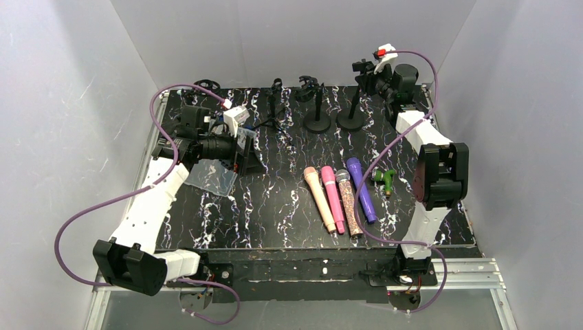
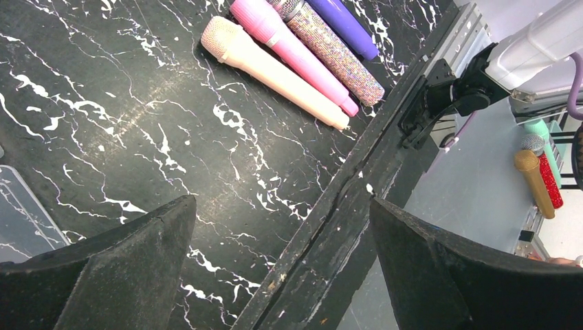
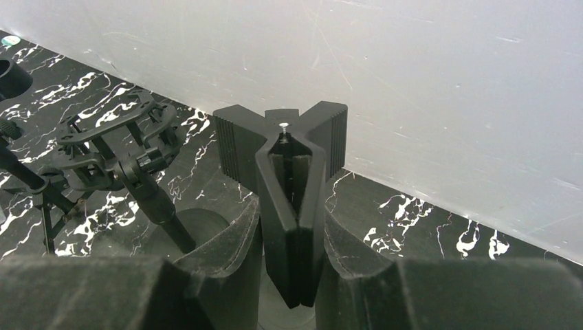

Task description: Remove the microphone from the stand

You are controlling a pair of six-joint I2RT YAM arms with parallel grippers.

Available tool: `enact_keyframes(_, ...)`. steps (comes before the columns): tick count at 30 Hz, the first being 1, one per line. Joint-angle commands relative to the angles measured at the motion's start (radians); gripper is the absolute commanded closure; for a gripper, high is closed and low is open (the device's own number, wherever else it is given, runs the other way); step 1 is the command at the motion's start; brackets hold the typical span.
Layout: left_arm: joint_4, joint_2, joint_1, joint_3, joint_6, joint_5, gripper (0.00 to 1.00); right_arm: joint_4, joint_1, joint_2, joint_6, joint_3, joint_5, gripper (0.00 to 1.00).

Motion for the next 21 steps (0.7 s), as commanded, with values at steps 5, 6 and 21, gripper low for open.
enact_keyframes(5,-0.031,-0.007,0.006,0.002,-0.006,0.055,0.02,-0.081,0.000,0.055,-0.038,-0.007,0.025,0.99)
enact_keyframes(6,-0.029,-0.006,0.005,0.002,-0.008,0.056,0.02,-0.082,0.000,0.059,-0.040,-0.013,0.028,0.99)
enact_keyframes(21,-0.019,-0.001,0.006,-0.003,-0.030,0.061,0.02,-0.080,0.012,0.096,-0.066,-0.070,0.053,0.99)
